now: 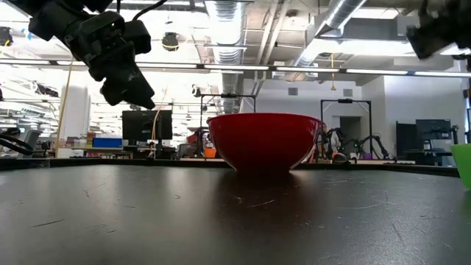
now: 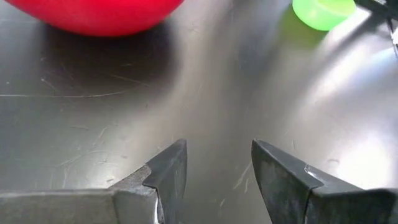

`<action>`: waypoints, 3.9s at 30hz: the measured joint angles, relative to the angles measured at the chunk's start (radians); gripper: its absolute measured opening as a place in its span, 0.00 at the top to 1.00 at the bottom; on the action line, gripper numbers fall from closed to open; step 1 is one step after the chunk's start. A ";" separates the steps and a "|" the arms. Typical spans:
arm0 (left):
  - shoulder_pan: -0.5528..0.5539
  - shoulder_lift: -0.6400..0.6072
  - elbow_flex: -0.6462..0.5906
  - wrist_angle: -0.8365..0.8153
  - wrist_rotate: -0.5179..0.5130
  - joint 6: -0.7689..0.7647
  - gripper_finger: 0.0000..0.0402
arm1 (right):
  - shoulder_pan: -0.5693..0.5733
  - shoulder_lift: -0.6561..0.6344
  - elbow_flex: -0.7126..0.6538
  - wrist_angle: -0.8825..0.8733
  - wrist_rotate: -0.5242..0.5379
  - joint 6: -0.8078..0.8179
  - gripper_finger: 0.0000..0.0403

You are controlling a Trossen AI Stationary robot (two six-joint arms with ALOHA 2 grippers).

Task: Nest bowls inside each other
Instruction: Stack the green bowl on top of the orange patterned bowl, then return to Home Position

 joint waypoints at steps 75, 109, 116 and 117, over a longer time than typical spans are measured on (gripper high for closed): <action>0.000 0.000 0.000 0.061 0.033 0.011 0.58 | -1.031 0.573 0.656 0.220 0.009 -0.836 1.00; 0.000 0.000 0.000 0.046 0.053 0.014 0.58 | -1.027 0.624 0.654 0.215 0.043 -0.843 0.74; 0.000 0.000 0.000 0.047 0.053 0.011 0.58 | -1.027 0.619 0.654 0.214 0.046 -0.851 0.64; 0.000 0.000 0.000 0.047 0.053 0.011 0.58 | -1.027 0.615 0.654 0.212 0.046 -0.851 0.63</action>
